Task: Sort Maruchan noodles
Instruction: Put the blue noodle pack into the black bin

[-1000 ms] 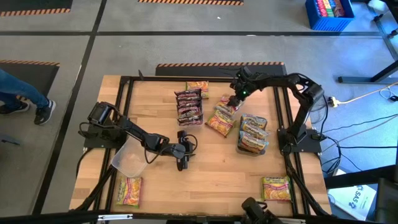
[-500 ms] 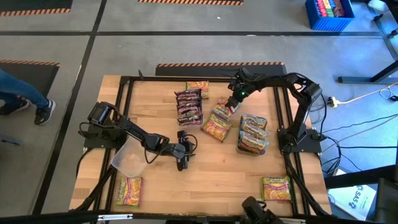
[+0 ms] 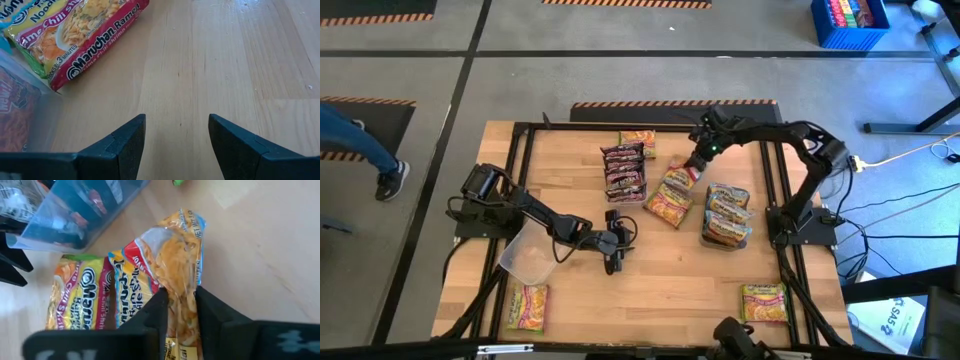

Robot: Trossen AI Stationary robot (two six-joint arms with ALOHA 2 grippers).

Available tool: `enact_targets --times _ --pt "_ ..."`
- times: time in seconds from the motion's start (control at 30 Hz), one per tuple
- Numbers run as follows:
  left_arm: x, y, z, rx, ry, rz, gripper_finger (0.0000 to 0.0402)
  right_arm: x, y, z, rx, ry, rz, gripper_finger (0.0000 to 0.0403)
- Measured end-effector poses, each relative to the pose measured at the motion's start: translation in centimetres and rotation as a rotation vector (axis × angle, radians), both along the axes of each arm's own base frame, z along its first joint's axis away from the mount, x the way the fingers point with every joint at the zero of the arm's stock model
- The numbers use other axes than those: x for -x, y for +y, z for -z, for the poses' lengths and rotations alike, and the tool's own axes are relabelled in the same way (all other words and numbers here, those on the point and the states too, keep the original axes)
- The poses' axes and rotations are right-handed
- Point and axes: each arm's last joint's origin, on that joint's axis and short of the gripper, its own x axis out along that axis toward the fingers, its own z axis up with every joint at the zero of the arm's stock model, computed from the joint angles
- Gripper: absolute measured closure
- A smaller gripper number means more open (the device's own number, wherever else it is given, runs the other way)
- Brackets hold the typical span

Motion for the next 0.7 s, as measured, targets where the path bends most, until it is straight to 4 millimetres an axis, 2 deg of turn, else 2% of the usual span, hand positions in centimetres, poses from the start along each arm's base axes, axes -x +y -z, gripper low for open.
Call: enact_targets --times 0.3,0.7 --pt "0.00 0.00 0.00 0.000 0.000 0.000 0.0191 0.15 0.07 -0.18 0.034 0.013 -0.022 0.0389" --pt "0.00 0.00 0.00 -0.001 0.000 -0.001 0.0191 0.24 0.12 -0.61 0.015 0.053 -0.032 0.0392"
